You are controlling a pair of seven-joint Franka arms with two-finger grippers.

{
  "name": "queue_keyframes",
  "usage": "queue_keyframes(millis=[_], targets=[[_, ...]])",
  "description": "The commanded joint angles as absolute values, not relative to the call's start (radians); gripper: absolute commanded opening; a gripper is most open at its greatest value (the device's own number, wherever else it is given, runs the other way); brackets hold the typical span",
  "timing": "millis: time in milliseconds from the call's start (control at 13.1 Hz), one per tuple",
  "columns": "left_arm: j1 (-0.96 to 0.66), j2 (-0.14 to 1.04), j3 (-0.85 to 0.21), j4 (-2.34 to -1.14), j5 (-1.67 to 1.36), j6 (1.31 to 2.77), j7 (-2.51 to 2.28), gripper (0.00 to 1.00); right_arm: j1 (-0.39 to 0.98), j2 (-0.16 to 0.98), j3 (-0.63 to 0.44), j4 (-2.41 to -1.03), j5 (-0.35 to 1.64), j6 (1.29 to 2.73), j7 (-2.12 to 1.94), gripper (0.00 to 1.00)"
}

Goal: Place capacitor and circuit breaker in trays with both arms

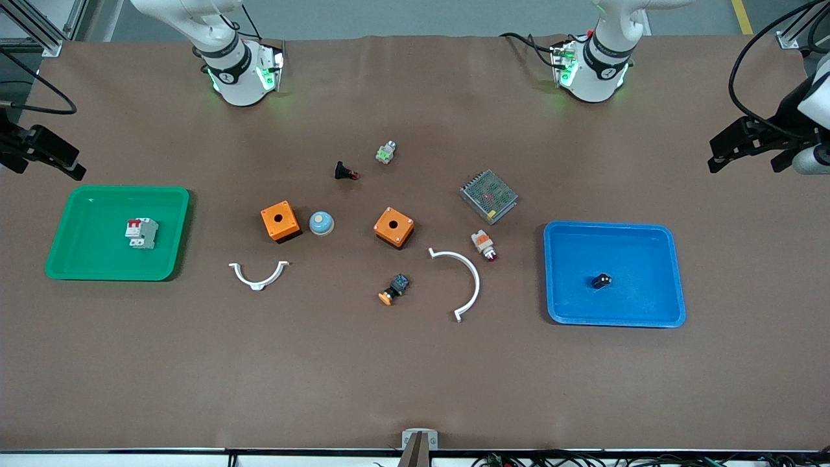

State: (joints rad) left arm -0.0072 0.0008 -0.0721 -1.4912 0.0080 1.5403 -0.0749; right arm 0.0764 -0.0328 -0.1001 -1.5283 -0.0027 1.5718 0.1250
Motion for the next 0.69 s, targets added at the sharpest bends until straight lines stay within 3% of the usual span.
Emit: queue_keyframes(millis=[0,610], targets=[[-0.006,-0.003,-0.074,-1.482,0.008,1.528,-0.064,1.0,0.071,-0.051,-0.1,-1.532,0.002,1.562,0.11,1.0],[-0.006,-0.008,-0.074,-1.476,0.006,1.526,-0.063,1.0,0.018,-0.048,-0.057,-1.531,0.002,1.56,0.083,1.0]])
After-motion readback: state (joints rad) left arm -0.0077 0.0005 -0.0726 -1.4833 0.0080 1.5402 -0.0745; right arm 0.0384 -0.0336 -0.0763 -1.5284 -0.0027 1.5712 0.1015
